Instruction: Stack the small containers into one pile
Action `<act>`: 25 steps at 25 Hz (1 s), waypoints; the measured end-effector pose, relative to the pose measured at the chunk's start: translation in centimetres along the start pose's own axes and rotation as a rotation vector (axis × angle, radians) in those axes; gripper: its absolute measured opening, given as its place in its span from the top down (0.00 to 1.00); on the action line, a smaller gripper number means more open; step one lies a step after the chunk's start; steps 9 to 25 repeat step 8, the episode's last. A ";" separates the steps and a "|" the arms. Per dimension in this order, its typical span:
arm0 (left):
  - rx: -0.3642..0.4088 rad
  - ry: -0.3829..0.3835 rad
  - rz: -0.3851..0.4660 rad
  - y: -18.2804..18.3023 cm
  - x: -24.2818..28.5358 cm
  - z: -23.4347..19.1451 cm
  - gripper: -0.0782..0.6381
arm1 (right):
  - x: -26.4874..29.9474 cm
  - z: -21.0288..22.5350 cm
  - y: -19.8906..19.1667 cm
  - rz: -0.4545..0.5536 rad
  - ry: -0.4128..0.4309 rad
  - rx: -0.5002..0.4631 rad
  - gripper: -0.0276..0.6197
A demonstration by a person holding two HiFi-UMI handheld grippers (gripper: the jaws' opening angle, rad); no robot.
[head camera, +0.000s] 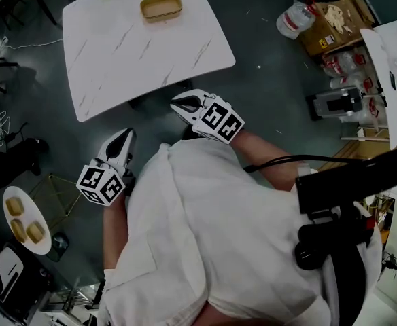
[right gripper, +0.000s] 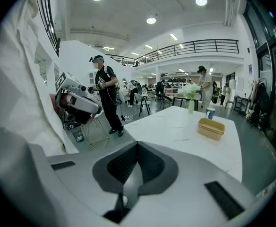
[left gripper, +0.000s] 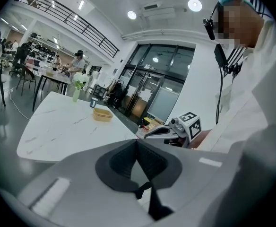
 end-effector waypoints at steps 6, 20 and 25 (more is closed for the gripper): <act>-0.018 0.008 -0.003 -0.6 -0.4 0.2 0.88 | 0.3 -0.4 -0.4 -0.006 0.020 0.008 0.95; -0.025 0.014 -0.007 -0.9 -0.7 0.3 0.88 | 0.4 -0.7 -0.5 -0.009 0.029 0.011 0.95; -0.025 0.014 -0.007 -0.9 -0.7 0.3 0.88 | 0.4 -0.7 -0.5 -0.009 0.029 0.011 0.95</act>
Point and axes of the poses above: the fingertips, and each gripper's own axes: x forward along the fingers, z to its right, y out of its top, the point moved 10 cm from there along -x, backward along the fingers, and after that the axes turned 2 degrees about -x, right-handed, at the moved point
